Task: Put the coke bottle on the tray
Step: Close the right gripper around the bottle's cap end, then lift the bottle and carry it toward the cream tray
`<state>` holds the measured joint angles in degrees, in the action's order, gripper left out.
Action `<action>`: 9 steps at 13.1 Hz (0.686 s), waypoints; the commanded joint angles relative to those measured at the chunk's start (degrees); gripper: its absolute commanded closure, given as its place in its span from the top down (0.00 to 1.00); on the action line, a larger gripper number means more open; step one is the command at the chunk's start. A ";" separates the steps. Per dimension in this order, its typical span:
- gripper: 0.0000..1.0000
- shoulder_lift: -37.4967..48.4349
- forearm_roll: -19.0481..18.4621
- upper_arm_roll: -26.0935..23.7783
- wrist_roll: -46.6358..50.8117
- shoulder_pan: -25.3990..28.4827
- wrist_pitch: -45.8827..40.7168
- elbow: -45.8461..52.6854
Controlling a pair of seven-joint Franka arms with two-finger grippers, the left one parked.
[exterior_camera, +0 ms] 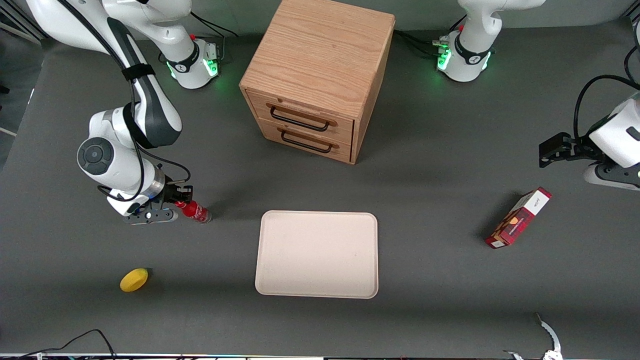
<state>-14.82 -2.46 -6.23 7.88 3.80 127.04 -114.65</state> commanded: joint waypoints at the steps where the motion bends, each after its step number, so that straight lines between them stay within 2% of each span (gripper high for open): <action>1: 0.00 2.16 -0.62 -0.10 -0.76 0.24 -1.26 1.34; 5: 0.00 0.24 -0.53 -0.19 -0.58 0.59 -20.73 21.16; 9: 0.00 -3.63 -0.09 -0.19 -0.67 0.50 -35.78 40.43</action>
<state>-14.09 -2.47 -6.49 7.88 3.94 98.34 -85.45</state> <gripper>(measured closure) 0.692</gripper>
